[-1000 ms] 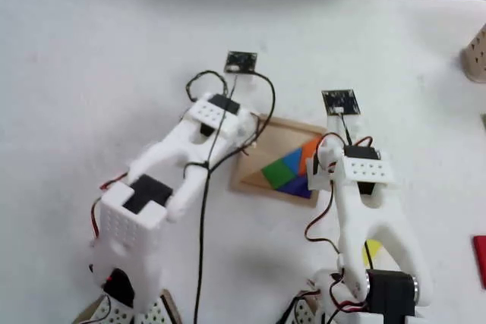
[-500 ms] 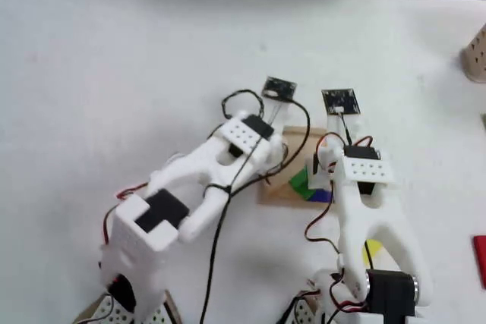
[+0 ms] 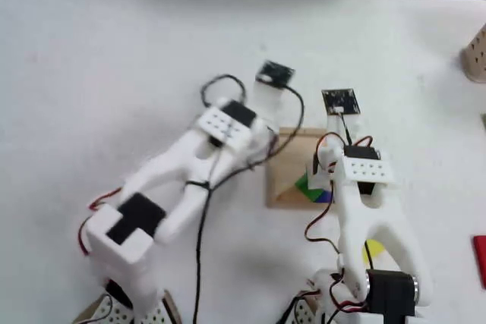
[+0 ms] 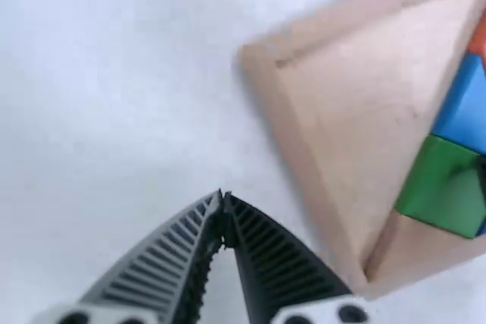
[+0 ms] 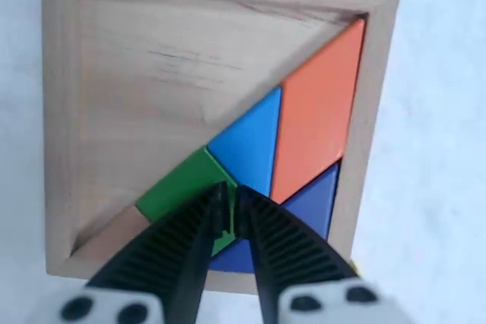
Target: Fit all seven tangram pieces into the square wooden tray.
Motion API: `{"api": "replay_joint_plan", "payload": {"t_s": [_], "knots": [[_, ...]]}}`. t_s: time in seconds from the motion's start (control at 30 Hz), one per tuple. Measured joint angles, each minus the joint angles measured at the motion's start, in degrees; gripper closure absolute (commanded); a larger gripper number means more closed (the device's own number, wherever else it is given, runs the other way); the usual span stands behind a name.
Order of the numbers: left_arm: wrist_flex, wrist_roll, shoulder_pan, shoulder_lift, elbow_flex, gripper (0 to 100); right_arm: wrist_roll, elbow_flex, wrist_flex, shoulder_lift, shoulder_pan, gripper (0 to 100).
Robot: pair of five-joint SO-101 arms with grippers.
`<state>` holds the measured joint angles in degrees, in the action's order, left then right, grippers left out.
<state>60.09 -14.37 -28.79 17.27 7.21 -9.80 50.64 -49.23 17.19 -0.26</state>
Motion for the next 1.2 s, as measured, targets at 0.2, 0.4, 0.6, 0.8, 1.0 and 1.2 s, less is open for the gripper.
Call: {"api": "replay_joint_plan", "payload": {"t_s": [0.2, 0.4, 0.6, 0.8, 1.0, 1.2], "knots": [[-5.2, 11.2, 10.5, -1.5, 0.0, 98, 0.0, 0.0, -3.2, 0.4, 0.0, 98.0], [-10.3, 13.4, 12.9, 0.4, 0.0, 98, -3.1, -0.2, -10.2, 6.8, 4.2, 97.7], [-13.3, 13.7, 14.2, 1.5, 0.0, 98, -7.7, 0.8, -13.9, 12.0, 8.5, 90.3], [-14.0, 13.7, 15.6, 1.5, 0.0, 98, -8.5, 3.8, -12.7, 12.0, 14.0, 75.4], [-14.0, 13.7, 15.8, 1.5, 0.0, 98, -8.8, 4.1, -10.7, 6.9, 15.0, 75.4], [-14.0, 13.7, 15.9, 1.5, 0.0, 98, -12.0, 4.1, -11.5, 2.5, 18.1, 75.2]]}}
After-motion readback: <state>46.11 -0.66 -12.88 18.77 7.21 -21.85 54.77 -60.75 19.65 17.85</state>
